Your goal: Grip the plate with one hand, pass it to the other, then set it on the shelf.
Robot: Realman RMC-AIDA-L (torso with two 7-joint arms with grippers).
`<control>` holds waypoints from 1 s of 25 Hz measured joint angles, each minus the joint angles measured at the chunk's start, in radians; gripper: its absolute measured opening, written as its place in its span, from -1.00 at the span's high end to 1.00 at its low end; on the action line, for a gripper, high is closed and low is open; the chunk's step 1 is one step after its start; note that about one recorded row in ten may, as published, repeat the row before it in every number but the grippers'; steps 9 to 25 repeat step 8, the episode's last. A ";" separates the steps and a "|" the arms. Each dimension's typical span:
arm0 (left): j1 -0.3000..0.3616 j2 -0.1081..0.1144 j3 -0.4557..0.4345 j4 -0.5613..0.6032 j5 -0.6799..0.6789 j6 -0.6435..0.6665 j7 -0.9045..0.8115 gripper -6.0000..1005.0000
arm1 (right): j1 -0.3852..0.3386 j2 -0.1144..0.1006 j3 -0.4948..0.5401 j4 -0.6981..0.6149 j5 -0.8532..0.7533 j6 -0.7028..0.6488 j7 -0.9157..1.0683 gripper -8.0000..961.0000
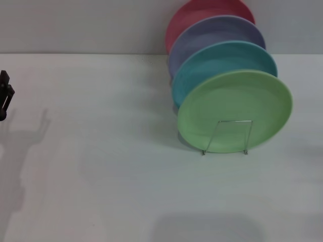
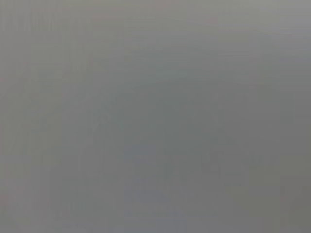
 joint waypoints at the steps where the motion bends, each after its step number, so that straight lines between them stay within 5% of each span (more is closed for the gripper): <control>1: -0.002 0.000 -0.002 0.006 0.000 0.000 0.000 -0.60 | 0.003 0.000 0.001 -0.006 0.002 -0.002 -0.001 -0.44; 3: -0.003 0.000 -0.006 0.016 -0.001 0.000 -0.001 -0.60 | 0.013 0.000 0.007 -0.023 0.009 -0.007 -0.004 -0.46; 4: -0.004 0.001 -0.008 0.023 -0.001 0.000 -0.001 -0.60 | 0.018 0.000 0.007 -0.033 0.013 -0.007 -0.009 -0.72; 25: -0.016 0.001 -0.009 0.050 -0.002 0.000 0.003 -0.60 | 0.026 0.000 0.006 -0.047 0.014 -0.005 -0.013 -0.72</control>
